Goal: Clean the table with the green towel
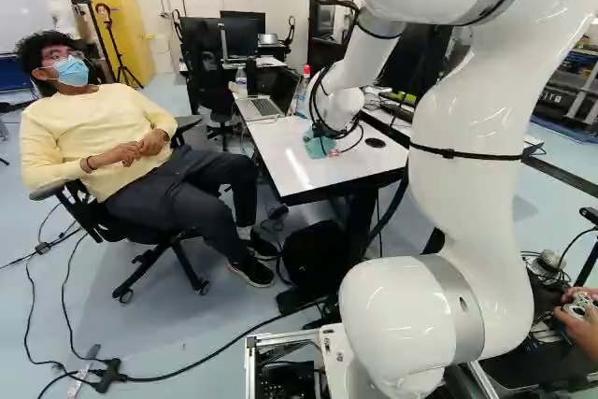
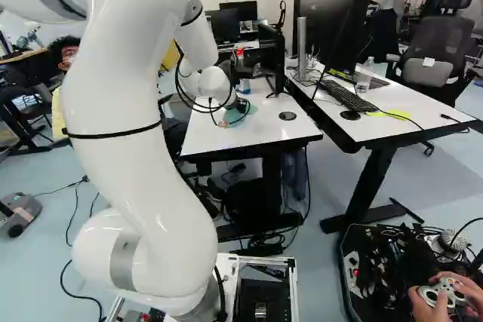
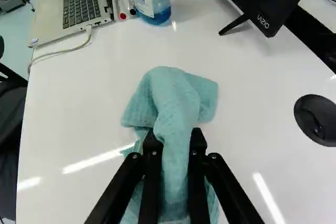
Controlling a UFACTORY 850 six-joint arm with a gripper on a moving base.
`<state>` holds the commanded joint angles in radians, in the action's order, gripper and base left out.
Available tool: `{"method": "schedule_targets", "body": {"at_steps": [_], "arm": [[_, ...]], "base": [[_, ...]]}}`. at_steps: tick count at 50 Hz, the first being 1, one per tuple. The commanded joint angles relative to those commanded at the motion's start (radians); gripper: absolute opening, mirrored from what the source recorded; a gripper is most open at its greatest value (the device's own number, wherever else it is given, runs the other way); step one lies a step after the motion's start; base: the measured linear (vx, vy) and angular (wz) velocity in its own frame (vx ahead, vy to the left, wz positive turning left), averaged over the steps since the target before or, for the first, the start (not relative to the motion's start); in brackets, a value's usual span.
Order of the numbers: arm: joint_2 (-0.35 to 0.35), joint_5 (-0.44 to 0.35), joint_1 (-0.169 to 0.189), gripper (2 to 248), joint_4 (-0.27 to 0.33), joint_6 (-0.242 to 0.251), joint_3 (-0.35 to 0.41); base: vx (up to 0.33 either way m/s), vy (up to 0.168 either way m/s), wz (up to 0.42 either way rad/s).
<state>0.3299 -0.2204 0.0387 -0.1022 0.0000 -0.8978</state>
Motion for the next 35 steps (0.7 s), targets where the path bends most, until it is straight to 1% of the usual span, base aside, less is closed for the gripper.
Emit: {"method": "schedule_targets", "body": {"at_steps": [21,35], "arm": [[0.087,0.000,-0.003,54,0.000,0.000,-0.109],[0.086,0.000,-0.036,54,0.000,0.000,-0.109]], "base": [[0.000,0.000,0.000],[0.000,0.000,0.000]]}}
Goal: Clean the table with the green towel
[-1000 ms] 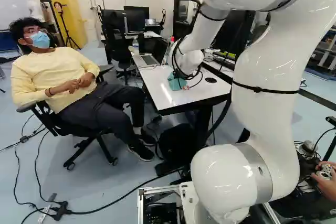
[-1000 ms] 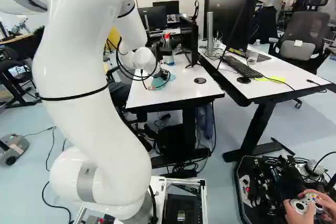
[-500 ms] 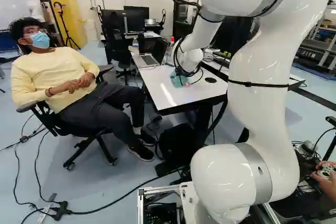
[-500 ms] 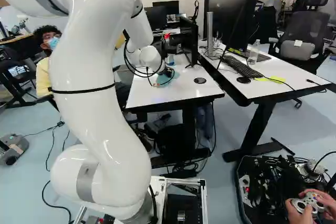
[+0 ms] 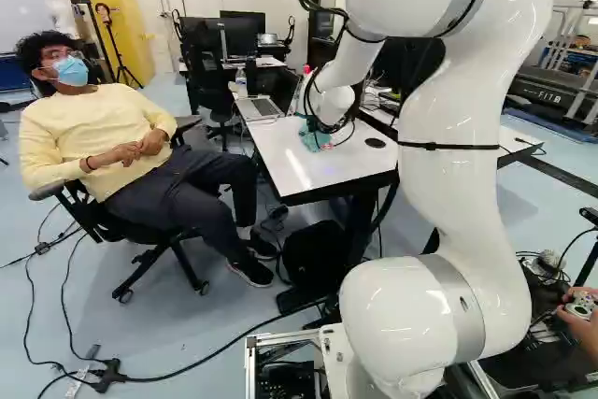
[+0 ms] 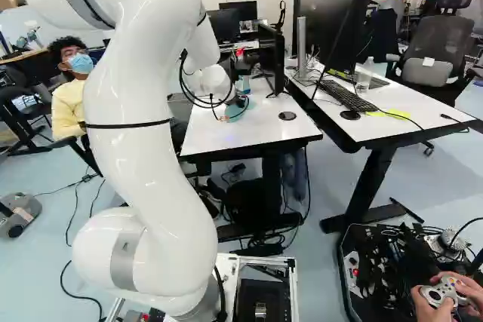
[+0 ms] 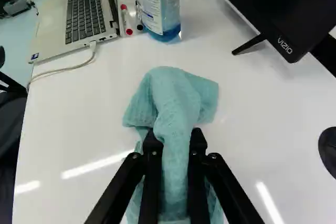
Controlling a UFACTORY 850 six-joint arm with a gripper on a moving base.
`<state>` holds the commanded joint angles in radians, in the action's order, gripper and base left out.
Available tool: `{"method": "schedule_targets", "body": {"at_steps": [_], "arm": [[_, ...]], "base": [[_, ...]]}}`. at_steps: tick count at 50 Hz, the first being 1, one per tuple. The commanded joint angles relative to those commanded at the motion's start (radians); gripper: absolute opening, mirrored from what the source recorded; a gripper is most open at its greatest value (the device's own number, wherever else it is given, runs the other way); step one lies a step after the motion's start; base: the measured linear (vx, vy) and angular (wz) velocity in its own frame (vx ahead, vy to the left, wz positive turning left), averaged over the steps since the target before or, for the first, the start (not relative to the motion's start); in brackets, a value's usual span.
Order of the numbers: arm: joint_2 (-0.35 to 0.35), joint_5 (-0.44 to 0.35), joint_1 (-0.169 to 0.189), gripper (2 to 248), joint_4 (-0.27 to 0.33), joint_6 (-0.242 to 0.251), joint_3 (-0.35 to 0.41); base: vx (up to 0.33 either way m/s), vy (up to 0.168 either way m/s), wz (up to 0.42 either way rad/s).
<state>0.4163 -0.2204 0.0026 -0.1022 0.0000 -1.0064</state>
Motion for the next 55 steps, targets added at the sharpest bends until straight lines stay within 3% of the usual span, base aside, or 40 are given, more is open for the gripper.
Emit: {"method": "schedule_targets", "body": {"at_steps": [34,42,55], "arm": [[-0.111,0.000,-0.072,54,0.000,0.000,0.139],[-0.145,0.000,-0.068,54,0.000,0.000,0.179],[-0.166,0.000,-0.033,54,0.000,0.000,0.205]], "base": [[0.000,0.000,0.000],[0.000,0.000,0.000],[0.000,0.000,0.000]]}}
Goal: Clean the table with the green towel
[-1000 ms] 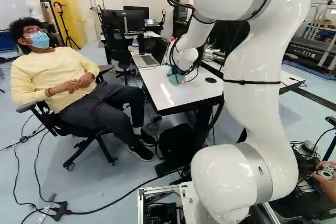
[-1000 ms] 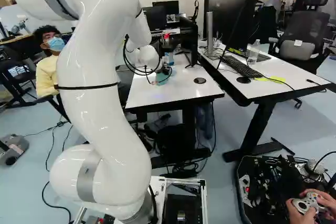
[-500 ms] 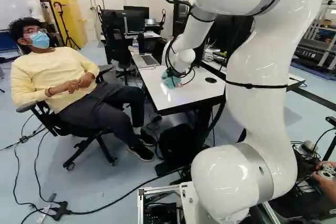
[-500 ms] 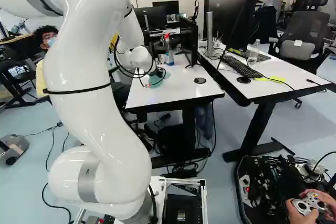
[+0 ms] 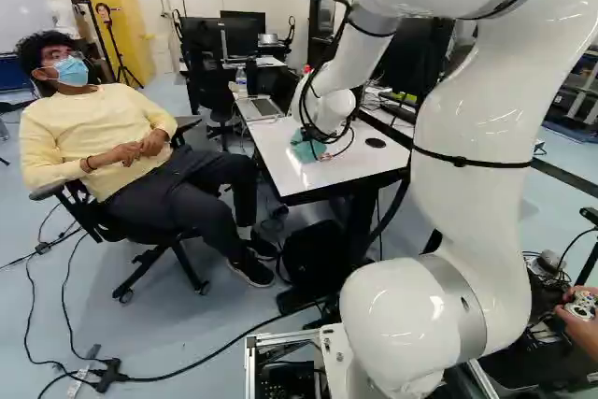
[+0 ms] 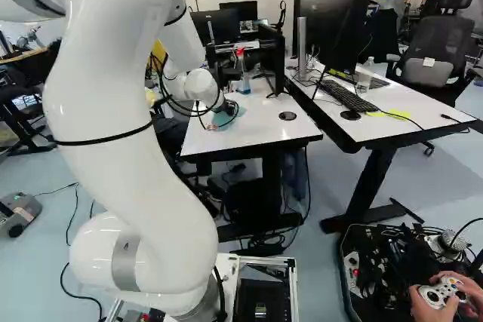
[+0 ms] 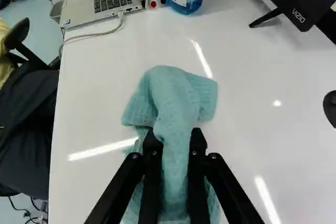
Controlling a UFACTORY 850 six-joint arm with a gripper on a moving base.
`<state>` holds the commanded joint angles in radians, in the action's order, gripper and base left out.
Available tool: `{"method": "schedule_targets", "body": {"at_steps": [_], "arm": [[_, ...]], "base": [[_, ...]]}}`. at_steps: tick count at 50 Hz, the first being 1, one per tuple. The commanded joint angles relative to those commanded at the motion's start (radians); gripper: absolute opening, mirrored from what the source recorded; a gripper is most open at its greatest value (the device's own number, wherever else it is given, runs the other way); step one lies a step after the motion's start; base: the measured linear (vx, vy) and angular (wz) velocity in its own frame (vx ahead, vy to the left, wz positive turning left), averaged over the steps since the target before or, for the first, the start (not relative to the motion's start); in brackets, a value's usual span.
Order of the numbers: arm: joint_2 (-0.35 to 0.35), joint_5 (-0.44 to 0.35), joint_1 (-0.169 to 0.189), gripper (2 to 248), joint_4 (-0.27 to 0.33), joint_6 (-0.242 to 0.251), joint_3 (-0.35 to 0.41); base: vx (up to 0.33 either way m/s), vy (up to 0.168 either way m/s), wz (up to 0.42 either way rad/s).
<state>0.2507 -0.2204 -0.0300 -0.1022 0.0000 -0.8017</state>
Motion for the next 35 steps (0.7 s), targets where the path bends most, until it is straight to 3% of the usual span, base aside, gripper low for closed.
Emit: {"method": "schedule_targets", "body": {"at_steps": [17,35], "arm": [[0.029,0.000,0.049,54,0.000,0.000,-0.035],[0.016,0.000,0.055,54,0.000,0.000,-0.039]], "base": [[0.000,0.000,0.000],[0.000,0.000,0.000]]}}
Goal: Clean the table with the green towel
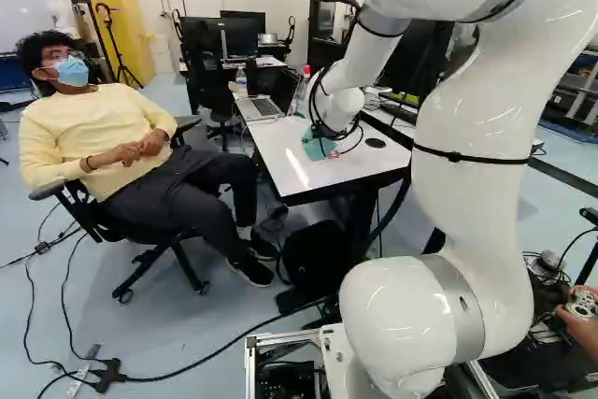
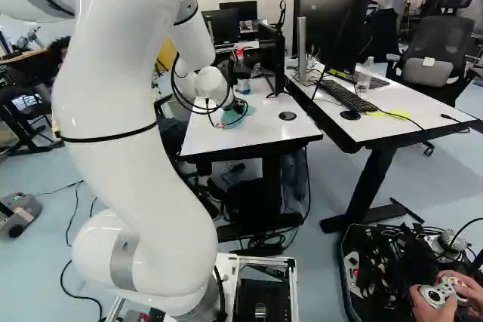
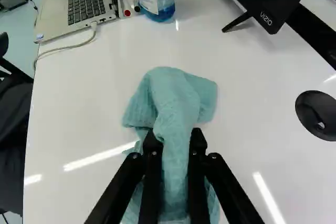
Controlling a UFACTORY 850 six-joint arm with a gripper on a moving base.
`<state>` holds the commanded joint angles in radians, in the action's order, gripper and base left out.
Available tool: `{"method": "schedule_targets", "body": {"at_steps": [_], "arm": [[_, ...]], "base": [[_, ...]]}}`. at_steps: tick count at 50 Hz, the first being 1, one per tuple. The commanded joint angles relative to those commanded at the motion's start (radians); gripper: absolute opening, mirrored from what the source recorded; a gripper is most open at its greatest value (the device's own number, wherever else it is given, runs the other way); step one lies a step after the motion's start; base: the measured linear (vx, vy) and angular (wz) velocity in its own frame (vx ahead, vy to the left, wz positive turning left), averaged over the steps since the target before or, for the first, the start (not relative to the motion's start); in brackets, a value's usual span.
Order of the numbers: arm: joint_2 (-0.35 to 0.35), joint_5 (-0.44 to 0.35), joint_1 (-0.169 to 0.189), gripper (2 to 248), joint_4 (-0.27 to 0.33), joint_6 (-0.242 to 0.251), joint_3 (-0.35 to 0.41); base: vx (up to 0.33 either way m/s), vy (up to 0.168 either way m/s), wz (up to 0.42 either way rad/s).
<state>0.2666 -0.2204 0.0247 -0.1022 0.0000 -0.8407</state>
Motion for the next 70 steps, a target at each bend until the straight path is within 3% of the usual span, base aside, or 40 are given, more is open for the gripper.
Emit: {"method": "schedule_targets", "body": {"at_steps": [31,70], "arm": [[-0.106,0.023,0.021,54,0.000,0.000,0.041],[-0.359,0.172,-0.054,54,0.000,0.000,0.234]], "base": [[0.000,0.000,0.000],[0.000,0.000,0.000]]}}
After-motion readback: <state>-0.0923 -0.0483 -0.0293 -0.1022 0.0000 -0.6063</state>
